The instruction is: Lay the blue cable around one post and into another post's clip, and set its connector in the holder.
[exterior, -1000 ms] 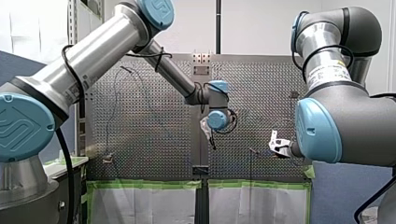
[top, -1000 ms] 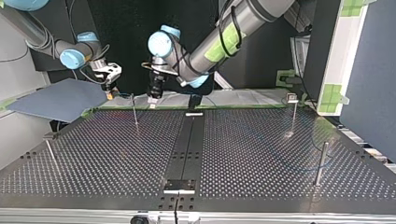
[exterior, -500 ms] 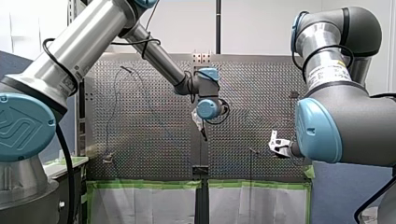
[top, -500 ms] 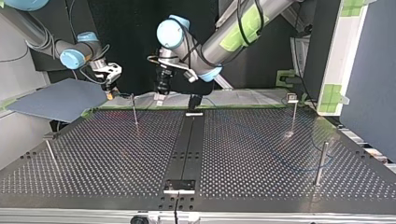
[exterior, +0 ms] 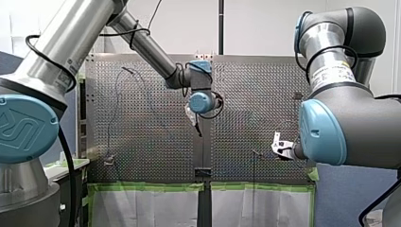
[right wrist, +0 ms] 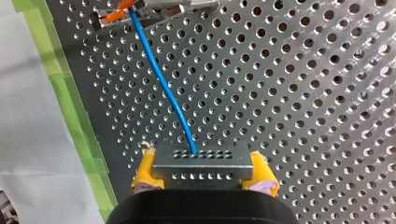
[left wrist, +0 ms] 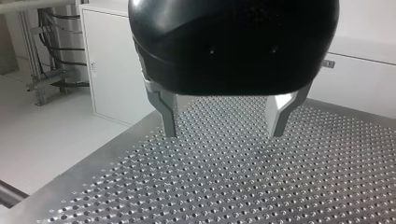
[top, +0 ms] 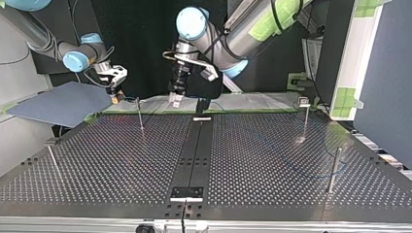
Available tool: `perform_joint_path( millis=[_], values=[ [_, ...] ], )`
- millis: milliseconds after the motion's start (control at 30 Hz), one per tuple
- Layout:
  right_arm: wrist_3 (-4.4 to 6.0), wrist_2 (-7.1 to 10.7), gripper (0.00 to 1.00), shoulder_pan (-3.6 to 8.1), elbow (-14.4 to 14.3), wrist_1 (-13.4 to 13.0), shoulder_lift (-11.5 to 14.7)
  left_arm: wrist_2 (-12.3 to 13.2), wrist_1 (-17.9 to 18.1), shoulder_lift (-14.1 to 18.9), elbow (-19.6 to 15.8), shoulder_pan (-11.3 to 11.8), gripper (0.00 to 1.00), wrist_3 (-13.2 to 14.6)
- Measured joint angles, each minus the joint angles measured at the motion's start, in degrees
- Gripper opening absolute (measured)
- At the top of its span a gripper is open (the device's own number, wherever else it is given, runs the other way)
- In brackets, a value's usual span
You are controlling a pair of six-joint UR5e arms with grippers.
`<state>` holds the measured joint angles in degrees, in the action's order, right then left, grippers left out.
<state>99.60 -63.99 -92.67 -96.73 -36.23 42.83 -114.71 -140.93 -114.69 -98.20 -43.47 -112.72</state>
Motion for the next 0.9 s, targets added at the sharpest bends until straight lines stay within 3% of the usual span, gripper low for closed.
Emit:
perform_joint_path(
  millis=[233, 900],
  values=[
    [-0.08, 0.00, 0.00, -0.01, 0.0, 0.0, 0.0, 0.0, -1.6, 4.3, -4.3, 0.1, 0.93, 0.0],
    [-0.09, 0.00, 0.00, -0.05, 0.1, 0.1, 0.0, 0.0, 0.0, 15.8, -15.8, 0.7, 0.93, -0.7]
  ],
)
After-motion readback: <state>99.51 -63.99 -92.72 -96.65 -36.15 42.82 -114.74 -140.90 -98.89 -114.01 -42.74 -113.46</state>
